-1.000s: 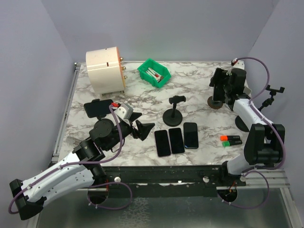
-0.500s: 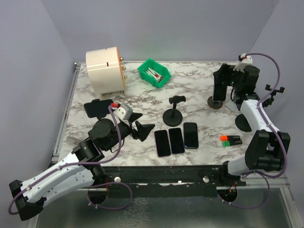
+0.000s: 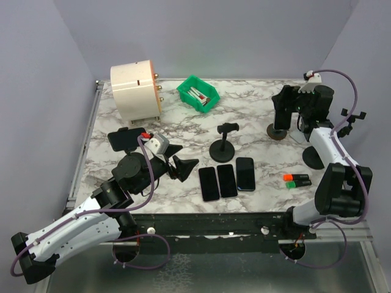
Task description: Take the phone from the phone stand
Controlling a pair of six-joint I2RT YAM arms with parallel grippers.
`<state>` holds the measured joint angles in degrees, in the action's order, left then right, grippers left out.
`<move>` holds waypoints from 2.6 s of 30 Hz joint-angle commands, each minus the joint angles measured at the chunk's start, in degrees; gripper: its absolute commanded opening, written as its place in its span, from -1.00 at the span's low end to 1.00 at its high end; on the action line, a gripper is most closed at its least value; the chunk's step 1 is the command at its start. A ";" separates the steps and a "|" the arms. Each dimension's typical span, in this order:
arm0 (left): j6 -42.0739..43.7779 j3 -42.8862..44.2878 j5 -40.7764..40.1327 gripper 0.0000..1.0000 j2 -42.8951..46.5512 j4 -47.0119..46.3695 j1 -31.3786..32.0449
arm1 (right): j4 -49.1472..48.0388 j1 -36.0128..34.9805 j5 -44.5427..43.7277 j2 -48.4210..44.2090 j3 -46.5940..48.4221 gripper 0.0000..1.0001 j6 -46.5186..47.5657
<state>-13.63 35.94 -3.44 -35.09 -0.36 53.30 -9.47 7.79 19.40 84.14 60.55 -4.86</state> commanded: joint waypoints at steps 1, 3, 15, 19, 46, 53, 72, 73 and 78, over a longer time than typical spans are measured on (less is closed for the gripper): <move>0.70 -0.17 -0.07 0.63 0.35 -0.01 -0.26 | -1.18 0.49 1.00 2.16 -0.41 0.99 2.08; 0.71 -0.13 -0.07 0.63 0.29 0.01 -0.26 | -0.99 0.52 0.79 3.06 0.26 0.99 2.22; 0.88 0.05 -0.17 0.63 0.16 0.23 -0.29 | -0.55 0.50 -5.55 3.50 -1.44 0.99 3.94; 0.88 0.02 0.01 0.63 0.00 0.27 -0.27 | -1.12 0.50 -6.71 2.28 -2.54 0.99 4.33; 0.88 0.15 -0.07 0.63 0.21 0.27 -0.27 | 0.74 0.49 -9.67 4.57 -2.64 0.99 4.34; 0.88 0.14 -0.16 0.63 0.09 0.27 -0.29 | 0.96 0.54 -8.76 5.84 -2.31 0.99 5.93; 0.97 0.25 -0.52 0.63 -0.01 0.27 -0.23 | 2.51 0.55 -9.02 8.66 -0.59 0.84 5.90; 0.92 0.22 -0.51 0.63 0.02 0.27 -0.24 | 2.45 0.50 -8.94 8.60 -0.53 0.80 5.92; 0.88 0.20 -0.51 0.63 0.09 0.27 -0.29 | 2.17 0.56 -8.41 7.66 -0.47 0.66 5.85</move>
<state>-13.41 35.94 -3.49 -35.20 -0.34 53.30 -7.90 7.99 11.18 92.40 58.63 0.32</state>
